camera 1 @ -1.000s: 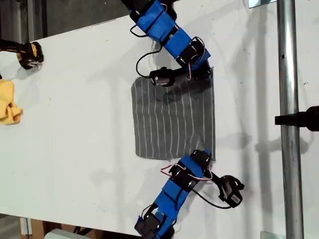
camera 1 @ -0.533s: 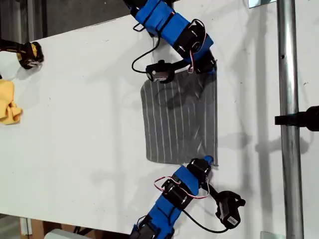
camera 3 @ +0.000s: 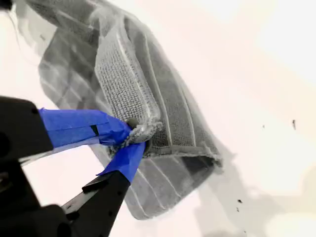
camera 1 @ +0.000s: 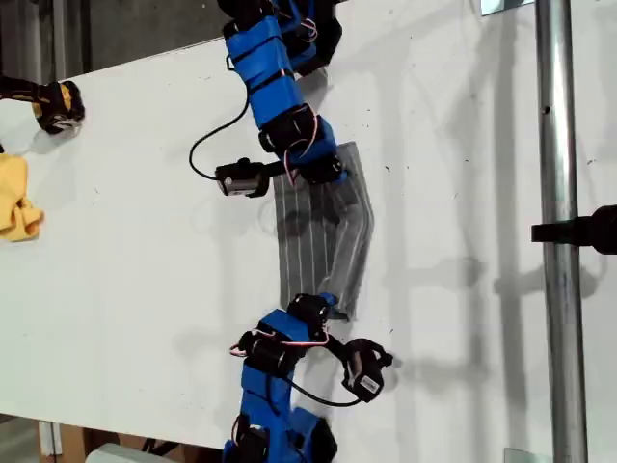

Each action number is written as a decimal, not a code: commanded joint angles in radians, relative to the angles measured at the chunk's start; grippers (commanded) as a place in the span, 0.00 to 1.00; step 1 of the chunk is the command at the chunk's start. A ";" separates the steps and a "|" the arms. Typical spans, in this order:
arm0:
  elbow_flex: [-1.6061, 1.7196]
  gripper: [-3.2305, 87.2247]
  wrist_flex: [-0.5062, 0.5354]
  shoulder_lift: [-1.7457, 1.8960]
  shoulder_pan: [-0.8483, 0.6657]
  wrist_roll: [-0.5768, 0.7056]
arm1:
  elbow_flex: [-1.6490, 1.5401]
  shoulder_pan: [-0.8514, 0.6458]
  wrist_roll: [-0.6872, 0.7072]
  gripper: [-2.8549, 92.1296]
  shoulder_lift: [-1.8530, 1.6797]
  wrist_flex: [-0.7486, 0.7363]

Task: Grasp corners of a towel and fold twice.

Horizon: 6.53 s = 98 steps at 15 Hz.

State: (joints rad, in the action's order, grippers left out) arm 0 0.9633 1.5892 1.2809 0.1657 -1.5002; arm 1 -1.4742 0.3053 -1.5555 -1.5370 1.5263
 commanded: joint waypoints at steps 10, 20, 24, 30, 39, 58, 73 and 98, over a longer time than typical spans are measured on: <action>0.155 0.02 -0.072 0.184 -0.506 0.377 | -0.170 -0.617 0.494 0.03 -0.336 -0.123; 0.830 0.02 -0.574 0.370 -0.212 0.080 | -0.683 -0.308 0.256 0.03 -0.495 -0.449; 0.925 0.07 -0.606 0.387 -0.206 0.043 | -0.776 -0.299 0.202 0.06 -0.449 -0.492; 0.908 0.33 -0.385 0.543 -0.232 0.130 | -0.940 -0.408 0.164 0.30 -0.723 -0.293; 1.833 0.18 -0.396 2.072 -0.222 0.063 | -1.002 -0.391 0.137 0.26 -1.586 0.055; 2.008 0.16 -0.316 2.200 -0.166 -0.023 | -0.629 -0.571 0.126 0.44 -0.017 -0.348; 1.968 0.14 -0.281 2.200 -0.147 -0.038 | -0.741 -0.374 0.043 0.03 -1.008 -0.106; 1.980 0.14 -0.284 2.200 -0.126 -0.063 | 0.008 -0.365 0.152 0.21 0.152 -0.181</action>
State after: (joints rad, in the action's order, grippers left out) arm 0 2.9713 1.3238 3.4729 0.0276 -1.5340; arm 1 -1.4757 -0.0522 -1.3990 -1.2471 1.2839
